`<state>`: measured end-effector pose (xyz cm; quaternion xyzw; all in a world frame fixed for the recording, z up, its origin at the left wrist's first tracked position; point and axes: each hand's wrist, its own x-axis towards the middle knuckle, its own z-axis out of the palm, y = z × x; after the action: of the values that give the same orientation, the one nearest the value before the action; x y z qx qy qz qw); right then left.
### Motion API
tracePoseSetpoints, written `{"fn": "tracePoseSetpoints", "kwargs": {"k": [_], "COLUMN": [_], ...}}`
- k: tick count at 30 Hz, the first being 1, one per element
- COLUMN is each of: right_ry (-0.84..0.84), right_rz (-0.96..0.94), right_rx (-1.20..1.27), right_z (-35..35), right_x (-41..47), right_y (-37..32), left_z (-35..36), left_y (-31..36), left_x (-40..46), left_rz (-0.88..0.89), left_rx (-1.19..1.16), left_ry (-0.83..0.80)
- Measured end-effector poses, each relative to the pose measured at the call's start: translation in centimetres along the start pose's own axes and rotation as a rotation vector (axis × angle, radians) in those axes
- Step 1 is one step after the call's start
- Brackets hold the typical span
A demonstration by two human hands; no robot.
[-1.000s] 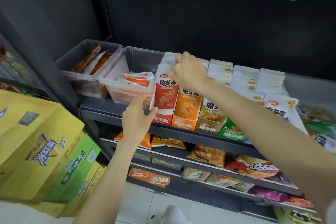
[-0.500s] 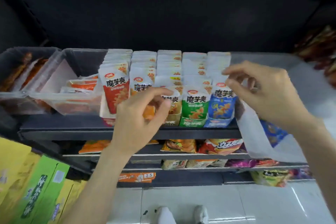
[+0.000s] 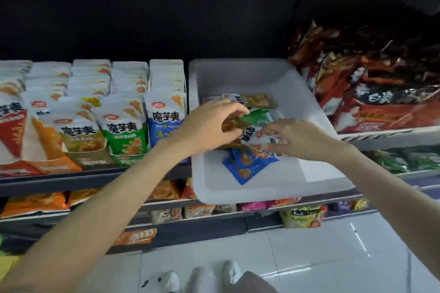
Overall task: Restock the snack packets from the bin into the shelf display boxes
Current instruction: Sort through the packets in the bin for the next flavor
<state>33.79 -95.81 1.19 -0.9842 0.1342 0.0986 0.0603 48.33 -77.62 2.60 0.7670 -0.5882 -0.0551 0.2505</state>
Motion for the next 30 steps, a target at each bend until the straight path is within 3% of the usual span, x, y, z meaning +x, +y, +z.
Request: {"fn": "tracePoseSetpoints", "kwargs": {"k": [6, 9, 11, 15, 18, 20, 24, 30], "right_ry": [-0.084, -0.119, -0.069, 0.228, 0.493, 0.579, 0.409, 0.256], "right_rz": [-0.069, -0.104, -0.082, -0.064, -0.079, -0.139, -0.214, -0.36], "right_rx": [-0.232, -0.166, -0.033, 0.243, 0.536, 0.696, 0.894, 0.945], "right_z": [1.1, 1.0, 0.5, -1.4, -2.6, -3.0, -4.6, -8.1], "right_x": [4.5, 5.5, 5.7, 5.0, 3.2, 2.0, 1.0, 1.4], "right_y": [0.0, 0.4, 1.0, 2.4, 2.9, 2.9, 1.7, -1.6], "left_z": [3.5, 4.7, 5.0, 3.9, 2.7, 1.8, 0.1, -2.6], "left_y": [-1.4, -2.0, -2.3, -2.1, -1.8, -1.1, 1.7, 3.5], "left_x": [7.0, 8.3, 8.6, 8.3, 6.9, 5.7, 3.1, -1.2], "left_rz": [0.049, 0.053, 0.028, -0.015, -0.103, -0.175, -0.256, -0.239], "left_rx": [0.303, 0.398, 0.4, 0.352, 0.099, -0.118, -0.504, -0.639], "left_ry": [-0.442, -0.52, -0.477, -0.248, -0.094, -0.032, -0.01, 0.174]}}
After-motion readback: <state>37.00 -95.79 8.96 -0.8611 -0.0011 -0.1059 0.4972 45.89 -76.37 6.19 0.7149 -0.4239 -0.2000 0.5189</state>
